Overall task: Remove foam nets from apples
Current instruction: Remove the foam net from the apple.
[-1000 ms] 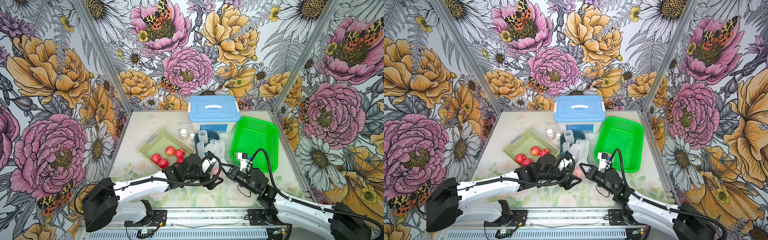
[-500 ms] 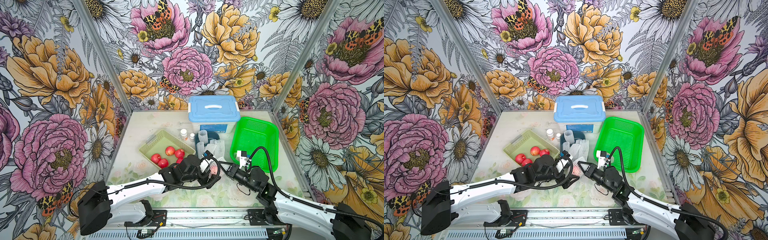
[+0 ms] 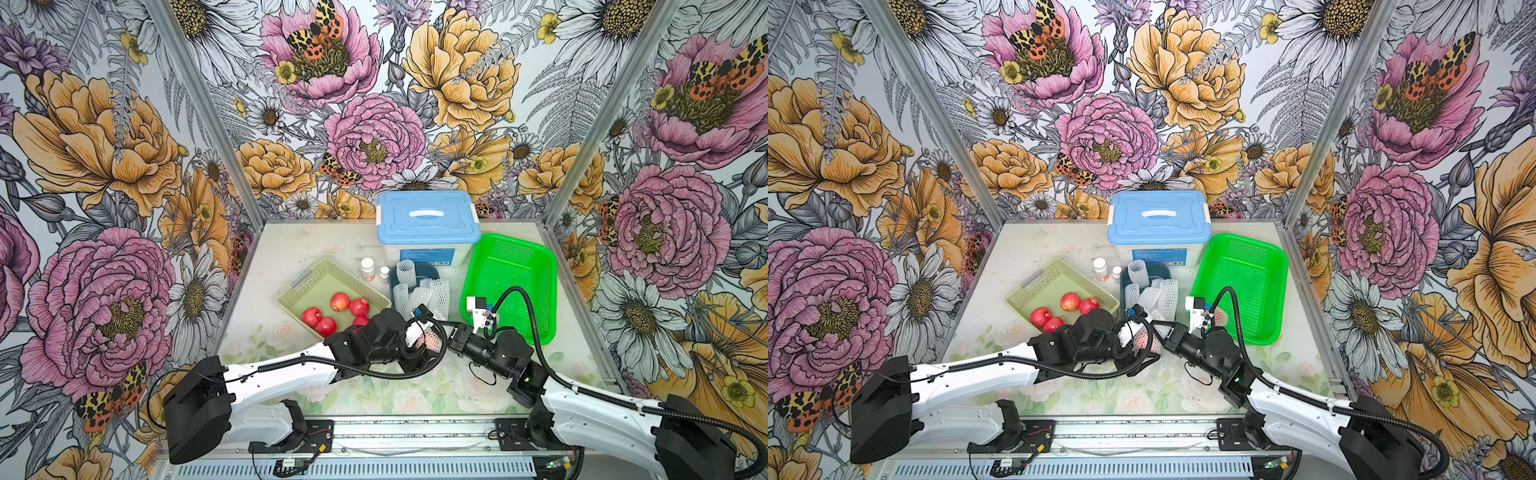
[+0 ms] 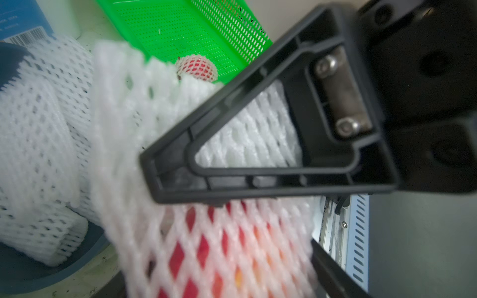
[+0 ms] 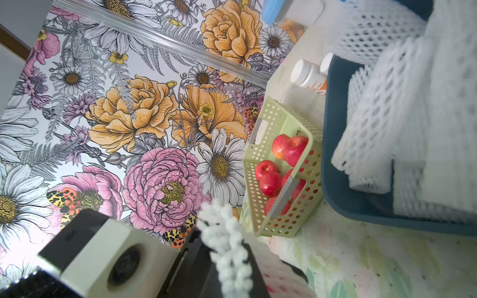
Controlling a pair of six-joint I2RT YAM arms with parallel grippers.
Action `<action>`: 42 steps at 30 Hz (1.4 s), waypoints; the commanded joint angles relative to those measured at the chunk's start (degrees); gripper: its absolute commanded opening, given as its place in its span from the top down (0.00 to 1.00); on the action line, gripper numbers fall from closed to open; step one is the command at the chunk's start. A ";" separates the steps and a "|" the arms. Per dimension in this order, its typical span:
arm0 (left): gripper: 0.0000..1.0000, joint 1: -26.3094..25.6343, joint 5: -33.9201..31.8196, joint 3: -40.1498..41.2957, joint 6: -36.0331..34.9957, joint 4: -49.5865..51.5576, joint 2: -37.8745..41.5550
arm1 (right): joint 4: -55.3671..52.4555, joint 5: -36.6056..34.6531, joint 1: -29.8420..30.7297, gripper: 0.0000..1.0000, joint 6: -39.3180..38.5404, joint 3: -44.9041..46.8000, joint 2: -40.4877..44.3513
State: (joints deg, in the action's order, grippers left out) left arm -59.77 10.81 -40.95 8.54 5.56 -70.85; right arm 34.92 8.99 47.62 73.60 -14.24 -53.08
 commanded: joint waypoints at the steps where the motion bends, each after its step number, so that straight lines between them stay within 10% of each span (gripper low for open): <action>1: 0.25 -0.01 1.64 -1.50 -0.84 0.21 1.33 | -8.46 1.01 2.13 0.50 -8.78 -6.05 2.12; 14: 0.25 3.35 3.64 -0.50 0.51 0.26 6.11 | -20.80 -6.35 9.14 0.44 -20.16 -10.86 0.30; 25: 0.27 5.05 6.06 -0.25 0.58 0.67 6.40 | -21.14 -7.27 9.60 0.86 -21.04 -9.20 3.32; 30: 0.01 4.88 7.04 -0.86 0.34 1.82 5.91 | -19.10 -8.88 9.19 1.00 -19.94 -8.31 4.60; 37: 0.01 6.10 4.24 1.41 2.37 3.43 10.59 | -17.43 -6.88 -2.79 1.00 -5.63 -1.41 16.69; 42: 0.05 19.99 21.67 9.76 20.03 -16.06 12.68 | -17.51 -0.14 -12.49 1.00 3.07 1.93 23.29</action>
State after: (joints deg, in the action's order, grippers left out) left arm -45.91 22.17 -35.31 16.73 2.13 -58.19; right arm 16.03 4.01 37.41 69.49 -13.21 -31.57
